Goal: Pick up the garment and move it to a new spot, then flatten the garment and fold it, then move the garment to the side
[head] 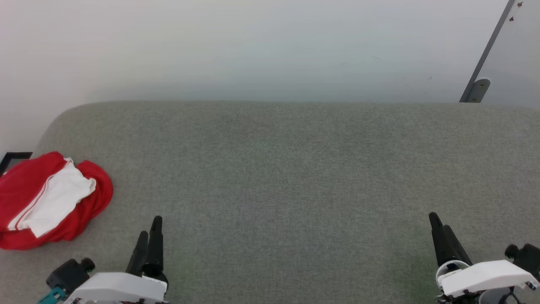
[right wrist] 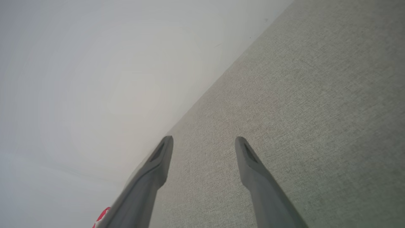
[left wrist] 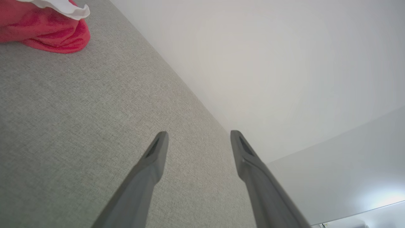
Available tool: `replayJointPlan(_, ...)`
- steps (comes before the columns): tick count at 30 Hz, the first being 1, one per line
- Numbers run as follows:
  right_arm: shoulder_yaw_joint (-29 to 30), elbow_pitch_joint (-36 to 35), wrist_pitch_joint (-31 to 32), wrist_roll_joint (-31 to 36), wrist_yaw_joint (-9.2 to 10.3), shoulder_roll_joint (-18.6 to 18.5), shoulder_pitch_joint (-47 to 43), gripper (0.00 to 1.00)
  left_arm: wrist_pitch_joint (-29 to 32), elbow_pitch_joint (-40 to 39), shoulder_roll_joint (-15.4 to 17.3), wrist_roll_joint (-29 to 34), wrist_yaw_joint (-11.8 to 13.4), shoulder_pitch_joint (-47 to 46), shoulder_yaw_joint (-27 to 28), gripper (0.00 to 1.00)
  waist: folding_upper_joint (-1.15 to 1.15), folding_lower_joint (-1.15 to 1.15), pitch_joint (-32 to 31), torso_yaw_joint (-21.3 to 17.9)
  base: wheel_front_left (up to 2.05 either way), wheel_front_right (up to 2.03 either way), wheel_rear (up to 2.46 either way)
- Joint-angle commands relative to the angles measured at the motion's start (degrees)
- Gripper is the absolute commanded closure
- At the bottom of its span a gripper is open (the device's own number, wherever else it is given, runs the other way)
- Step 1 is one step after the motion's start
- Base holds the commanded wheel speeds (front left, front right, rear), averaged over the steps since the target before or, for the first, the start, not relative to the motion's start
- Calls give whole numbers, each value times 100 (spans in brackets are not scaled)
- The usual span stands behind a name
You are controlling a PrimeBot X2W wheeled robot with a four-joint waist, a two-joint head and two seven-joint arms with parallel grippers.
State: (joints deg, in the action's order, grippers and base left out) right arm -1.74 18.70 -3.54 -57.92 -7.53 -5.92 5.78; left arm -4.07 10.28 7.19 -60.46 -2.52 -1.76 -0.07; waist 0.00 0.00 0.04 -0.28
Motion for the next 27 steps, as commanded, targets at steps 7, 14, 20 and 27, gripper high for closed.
replayJointPlan(7, -58, -48, -112, 871, 3, -65, 230, 0, -162, -158, 67, 827, -49, 0, 121, 0, 0, 0, 10, -17, 0, 0, 0)
replayJointPlan(14, -20, -95, -199, 1385, 4, -107, 249, 0, -285, -212, 78, 1388, -169, 50, 280, 0, 0, 0, 22, -31, 0, 0, 0)
replayJointPlan(20, 36, -164, -272, 1787, 4, -125, 231, 0, -376, -243, 64, 1825, -276, 84, 373, 0, 0, 0, 38, -33, 0, 0, 0)
replayJointPlan(27, 84, -246, -335, 2221, 4, -130, 196, 0, -481, -293, 20, 2291, -363, 94, 452, 0, 0, 0, 53, -28, 0, 0, 0)
